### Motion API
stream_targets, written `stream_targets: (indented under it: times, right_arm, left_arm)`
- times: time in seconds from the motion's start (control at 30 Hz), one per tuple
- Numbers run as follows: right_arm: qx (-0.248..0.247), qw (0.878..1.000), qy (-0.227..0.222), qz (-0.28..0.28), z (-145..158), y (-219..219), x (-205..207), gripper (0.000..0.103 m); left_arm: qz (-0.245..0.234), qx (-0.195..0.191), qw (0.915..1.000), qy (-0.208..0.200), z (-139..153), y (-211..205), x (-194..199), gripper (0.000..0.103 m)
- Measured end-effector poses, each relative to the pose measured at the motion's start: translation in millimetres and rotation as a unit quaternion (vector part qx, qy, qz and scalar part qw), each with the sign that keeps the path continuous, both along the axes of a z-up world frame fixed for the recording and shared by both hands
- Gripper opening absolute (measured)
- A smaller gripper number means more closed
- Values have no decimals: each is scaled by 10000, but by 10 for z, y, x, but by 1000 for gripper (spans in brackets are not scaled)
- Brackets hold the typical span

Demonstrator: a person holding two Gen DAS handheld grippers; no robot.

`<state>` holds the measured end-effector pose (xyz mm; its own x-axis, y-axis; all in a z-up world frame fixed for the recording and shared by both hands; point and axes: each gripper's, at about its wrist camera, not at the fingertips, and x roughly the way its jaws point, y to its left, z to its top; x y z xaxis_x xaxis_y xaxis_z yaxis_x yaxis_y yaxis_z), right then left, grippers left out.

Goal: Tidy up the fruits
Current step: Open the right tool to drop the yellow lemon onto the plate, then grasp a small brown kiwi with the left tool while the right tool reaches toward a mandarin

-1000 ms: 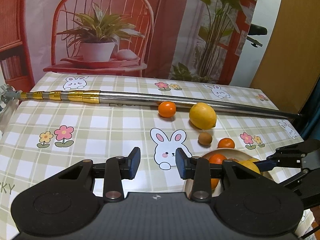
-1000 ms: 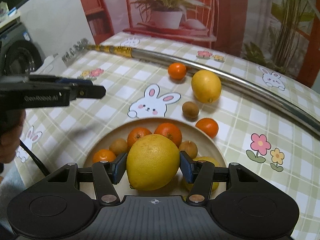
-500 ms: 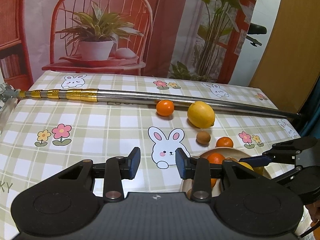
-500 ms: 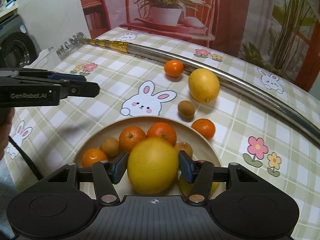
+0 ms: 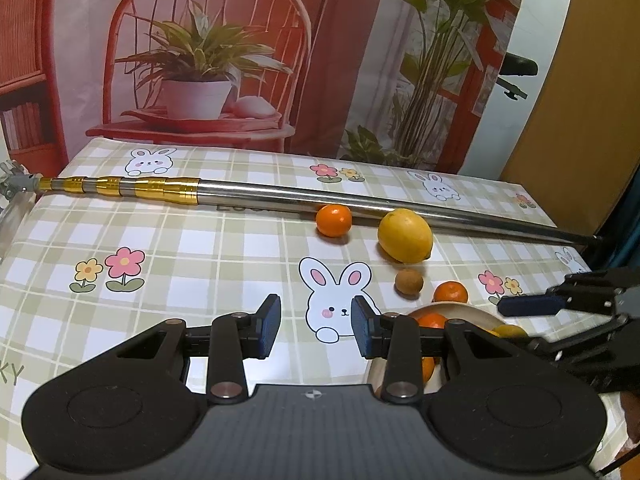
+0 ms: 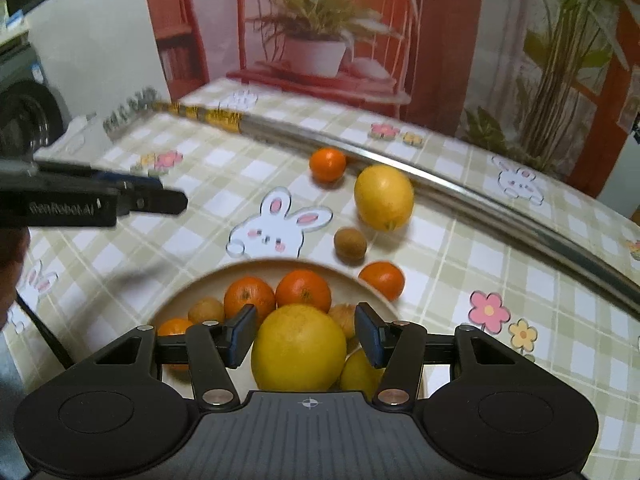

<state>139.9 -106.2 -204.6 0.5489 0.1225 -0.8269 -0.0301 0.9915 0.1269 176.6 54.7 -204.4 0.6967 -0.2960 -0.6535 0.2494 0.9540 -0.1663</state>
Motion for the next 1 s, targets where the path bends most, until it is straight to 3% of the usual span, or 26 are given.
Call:
stream_targets:
  times: [0.3,0.5,0.63,0.73,0.87,1.0]
  right_arm:
    - [202,9949,-585,-801,257,-446,-54,49]
    - [265,9860,-734,-1470,222,-775,-119,49]
    - [407,9797,-704,-1831,111,-932,-150,49]
    - [478,9764,-685,-1992,33,-999,-181,48]
    - [541,9737,-672,-2108,-36,-1047,-212,48]
    - [662,9704,-689,-2219,-78,-1111,-240,48]
  left_arm:
    - [15,139,9997,-218,233,115,163,41]
    - [36,39,9999,-127,339,206,318,41]
    - [-98,-177,9996,177,263,129,455,40]
    - [-209,-92,9992,319,151,-40,551,39]
    - [-473,-55,9975,521,1,-298,692,27]
    - [-660,-160,9948,752,-123,-509,820,22]
